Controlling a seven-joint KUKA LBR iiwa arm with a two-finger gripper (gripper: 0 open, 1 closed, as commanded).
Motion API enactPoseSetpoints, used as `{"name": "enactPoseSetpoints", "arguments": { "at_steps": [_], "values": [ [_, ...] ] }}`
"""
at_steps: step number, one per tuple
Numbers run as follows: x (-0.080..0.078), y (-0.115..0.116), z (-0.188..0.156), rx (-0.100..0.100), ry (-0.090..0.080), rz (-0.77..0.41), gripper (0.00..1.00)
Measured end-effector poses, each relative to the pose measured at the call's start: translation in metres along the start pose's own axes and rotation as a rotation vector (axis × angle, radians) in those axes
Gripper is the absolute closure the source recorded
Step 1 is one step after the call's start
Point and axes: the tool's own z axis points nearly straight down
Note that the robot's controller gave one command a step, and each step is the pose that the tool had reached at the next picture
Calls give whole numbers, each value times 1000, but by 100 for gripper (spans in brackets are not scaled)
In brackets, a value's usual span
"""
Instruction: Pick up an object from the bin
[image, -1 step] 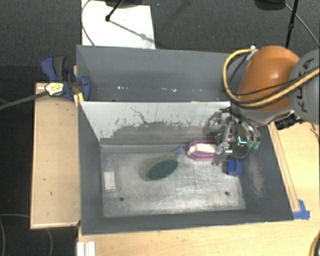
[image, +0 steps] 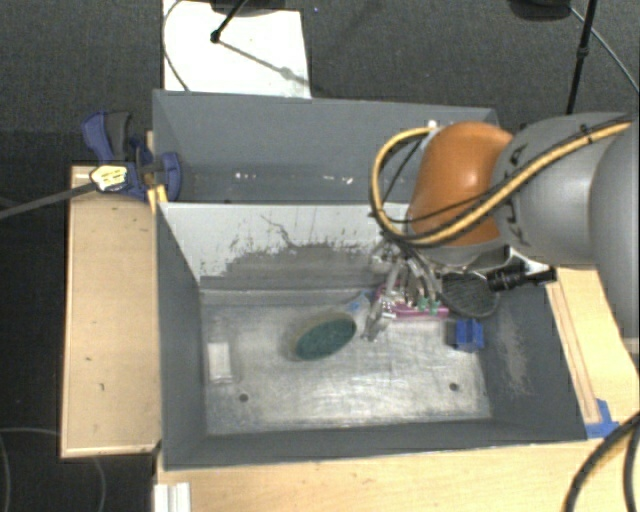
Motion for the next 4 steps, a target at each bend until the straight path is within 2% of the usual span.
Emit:
{"name": "enactPoseSetpoints", "arguments": {
  "at_steps": [1, 2, 3, 4],
  "values": [
    [21, 42, 63, 1, -5, -24, 0],
    [48, 92, 62, 0, -8, -177, 0],
    [45, 91, 60, -1, -12, -174, 100],
    [44, 91, -153, -2, -13, -105, 100]
  ]
}}
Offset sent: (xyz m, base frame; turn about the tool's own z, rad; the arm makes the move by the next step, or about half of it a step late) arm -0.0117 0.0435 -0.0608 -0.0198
